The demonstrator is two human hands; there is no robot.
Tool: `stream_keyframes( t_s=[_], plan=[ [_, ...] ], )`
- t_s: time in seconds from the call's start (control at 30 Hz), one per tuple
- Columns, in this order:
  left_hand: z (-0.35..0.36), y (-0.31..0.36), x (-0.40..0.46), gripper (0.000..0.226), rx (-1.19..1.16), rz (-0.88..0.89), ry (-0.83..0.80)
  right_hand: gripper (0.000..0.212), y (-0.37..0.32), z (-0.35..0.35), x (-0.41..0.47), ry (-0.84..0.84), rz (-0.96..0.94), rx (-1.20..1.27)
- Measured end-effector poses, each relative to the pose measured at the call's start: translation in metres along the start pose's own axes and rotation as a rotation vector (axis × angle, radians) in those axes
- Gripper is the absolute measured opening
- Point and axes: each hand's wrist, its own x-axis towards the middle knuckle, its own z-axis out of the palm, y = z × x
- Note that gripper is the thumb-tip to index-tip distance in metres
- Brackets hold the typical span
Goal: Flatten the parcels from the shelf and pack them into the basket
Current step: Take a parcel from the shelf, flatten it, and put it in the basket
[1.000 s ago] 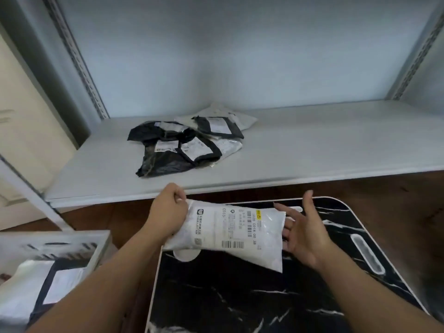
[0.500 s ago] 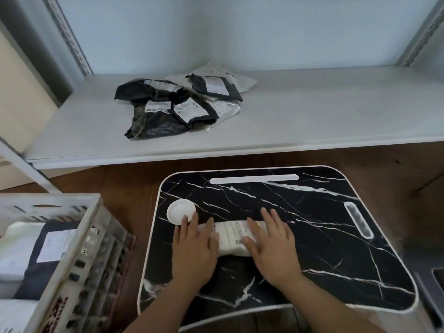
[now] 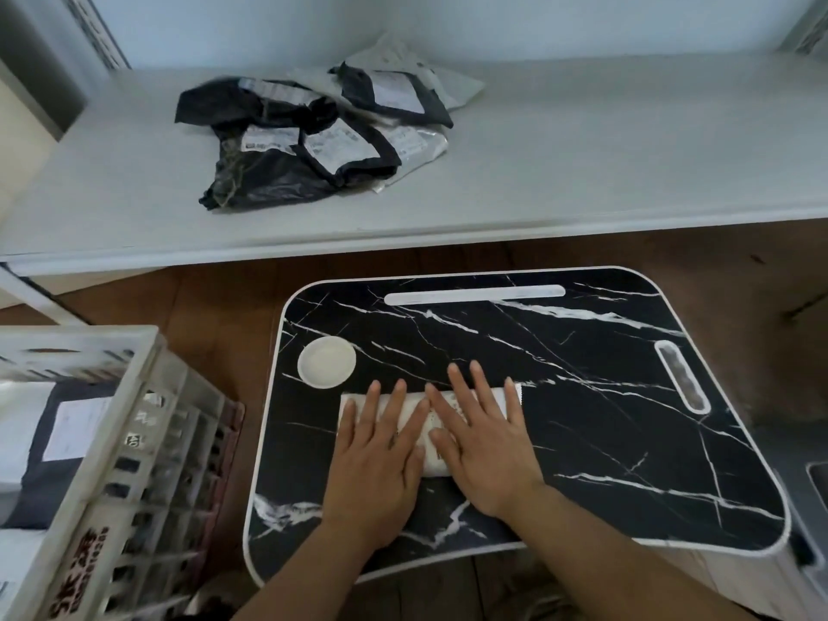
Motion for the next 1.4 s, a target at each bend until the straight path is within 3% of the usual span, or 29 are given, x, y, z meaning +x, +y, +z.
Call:
stream_keyframes(
  t_s=[0.7, 0.97, 1.2, 1.4],
  plan=[
    [0.017, -0.001, 0.002, 0.055, 0.012, 0.001, -0.07, 0.06, 0.003, 0.009, 0.0, -0.163, 0.016, 0.038],
    [0.012, 0.001, 0.002, 0.058, 0.038, -0.039, -0.185, 0.088, 0.026, 0.012, -0.021, -0.16, 0.044, 0.054],
    [-0.003, 0.003, 0.007, 0.08, -0.012, -0.074, -0.287, 0.086, 0.04, 0.003, -0.029, -0.202, 0.03, 0.121],
    [-0.006, 0.005, 0.012, 0.073, -0.009, -0.084, -0.4, 0.081, 0.045, 0.005, -0.041, -0.247, 0.146, 0.112]
  ],
)
